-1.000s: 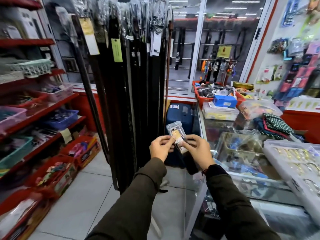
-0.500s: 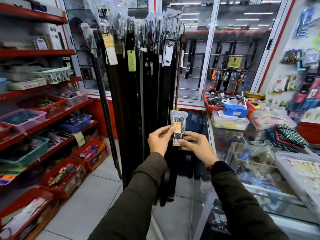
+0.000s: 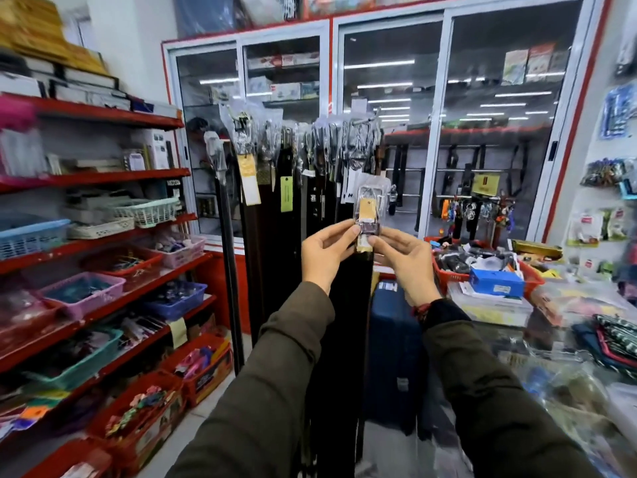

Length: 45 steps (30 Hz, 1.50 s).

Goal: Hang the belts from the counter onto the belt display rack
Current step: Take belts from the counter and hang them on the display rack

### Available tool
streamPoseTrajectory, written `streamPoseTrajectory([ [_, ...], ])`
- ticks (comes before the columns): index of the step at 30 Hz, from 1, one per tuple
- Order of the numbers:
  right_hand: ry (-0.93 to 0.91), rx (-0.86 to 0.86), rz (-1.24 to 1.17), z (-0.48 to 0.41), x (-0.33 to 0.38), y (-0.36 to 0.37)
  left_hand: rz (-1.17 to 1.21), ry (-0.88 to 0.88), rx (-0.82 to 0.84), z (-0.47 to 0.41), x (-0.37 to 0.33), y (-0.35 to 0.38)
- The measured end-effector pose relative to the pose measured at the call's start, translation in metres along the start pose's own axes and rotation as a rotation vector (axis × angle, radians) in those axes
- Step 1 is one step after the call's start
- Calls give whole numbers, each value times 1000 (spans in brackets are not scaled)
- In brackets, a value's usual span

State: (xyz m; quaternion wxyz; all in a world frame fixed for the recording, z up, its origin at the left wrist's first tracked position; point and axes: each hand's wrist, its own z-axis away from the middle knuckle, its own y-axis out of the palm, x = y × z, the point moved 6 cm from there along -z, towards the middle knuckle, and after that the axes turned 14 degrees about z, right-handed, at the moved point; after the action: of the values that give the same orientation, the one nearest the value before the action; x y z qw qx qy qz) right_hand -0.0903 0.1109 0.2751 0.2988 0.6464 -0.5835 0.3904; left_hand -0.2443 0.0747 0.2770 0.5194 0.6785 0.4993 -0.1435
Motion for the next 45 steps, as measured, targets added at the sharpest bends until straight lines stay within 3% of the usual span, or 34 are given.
streamPoseTrajectory([
  [9,-98,-90,-91,-55,50,-2,-7,157,40,-49,-45,51],
  [23,-146,-77,-105,-102,79,-16,33,171,-2,-87,-67,82],
  [33,-101,-56,-29,-107,64,-11,52,131,-38,-91,-52,71],
  [35,-159,-112,0,-103,64,-12,-20,203,-35,-91,-52,69],
  [38,-336,-201,133,-91,64,-13,-335,429,-27,-83,-58,67],
  [41,-478,-135,288,-84,57,-3,-592,646,100,-71,-60,67],
  [45,-515,-11,397,-93,43,10,-1015,748,326,-74,-50,70],
])
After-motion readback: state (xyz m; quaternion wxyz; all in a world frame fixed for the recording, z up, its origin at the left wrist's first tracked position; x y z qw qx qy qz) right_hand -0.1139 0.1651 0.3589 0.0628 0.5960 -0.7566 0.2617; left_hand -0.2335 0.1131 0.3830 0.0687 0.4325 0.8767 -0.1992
